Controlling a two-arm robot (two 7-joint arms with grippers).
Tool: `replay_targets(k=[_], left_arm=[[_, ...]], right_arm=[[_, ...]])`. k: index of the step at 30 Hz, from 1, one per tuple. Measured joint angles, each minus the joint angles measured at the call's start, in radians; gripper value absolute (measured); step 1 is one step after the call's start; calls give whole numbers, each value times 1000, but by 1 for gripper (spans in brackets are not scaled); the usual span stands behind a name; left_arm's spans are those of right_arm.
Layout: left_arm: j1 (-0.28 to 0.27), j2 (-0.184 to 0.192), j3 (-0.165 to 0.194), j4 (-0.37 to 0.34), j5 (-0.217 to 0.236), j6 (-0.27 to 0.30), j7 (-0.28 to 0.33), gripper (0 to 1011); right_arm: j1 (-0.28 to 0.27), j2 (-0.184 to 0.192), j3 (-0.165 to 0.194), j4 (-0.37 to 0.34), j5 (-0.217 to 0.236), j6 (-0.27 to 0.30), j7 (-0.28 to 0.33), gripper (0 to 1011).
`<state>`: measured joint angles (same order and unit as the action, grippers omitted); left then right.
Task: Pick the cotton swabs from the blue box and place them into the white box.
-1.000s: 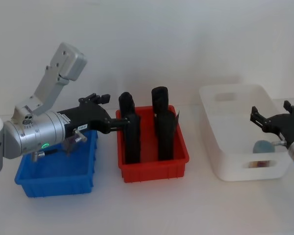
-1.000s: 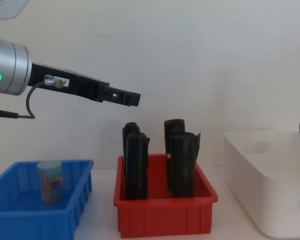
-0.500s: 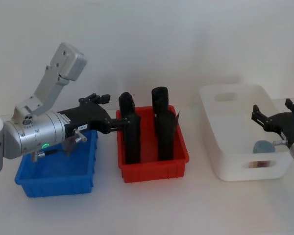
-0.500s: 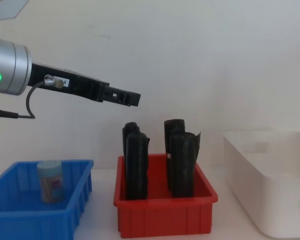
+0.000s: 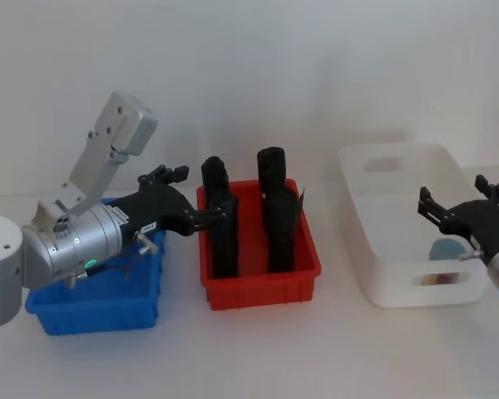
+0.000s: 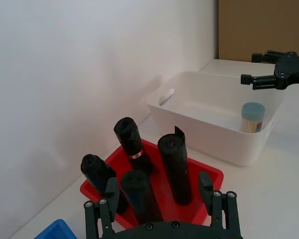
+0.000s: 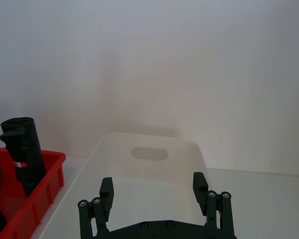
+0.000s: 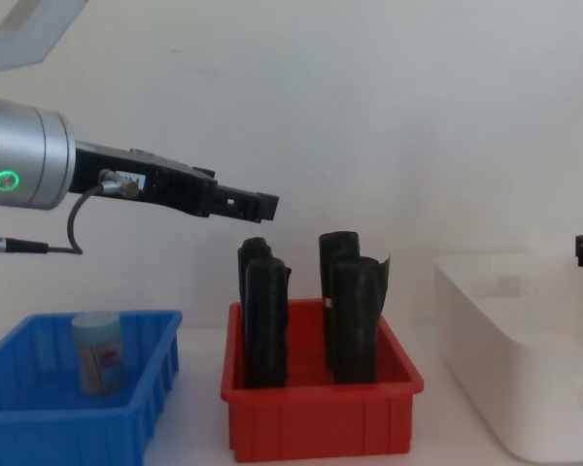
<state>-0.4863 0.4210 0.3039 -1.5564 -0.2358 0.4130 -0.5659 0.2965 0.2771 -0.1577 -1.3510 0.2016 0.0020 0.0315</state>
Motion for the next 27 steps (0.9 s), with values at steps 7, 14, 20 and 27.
replay_targets(k=[7, 14, 20, 27], left_arm=[[39, -6, 25, -12, 6, -65, 90, 1003], [85, -13, 52, -24, 12, -138, 191, 1003], [116, -18, 71, -33, 17, -188, 261, 1003], [162, -25, 99, -46, 24, -261, 364, 1003]], right_arm=[[-72, 14, -16, -96, 20, 8, 9, 1002], [-138, 27, -30, -184, 38, 15, 16, 1002], [-197, 39, -44, -263, 55, 21, 23, 1002], [-261, 52, -58, -349, 72, 27, 30, 1002]])
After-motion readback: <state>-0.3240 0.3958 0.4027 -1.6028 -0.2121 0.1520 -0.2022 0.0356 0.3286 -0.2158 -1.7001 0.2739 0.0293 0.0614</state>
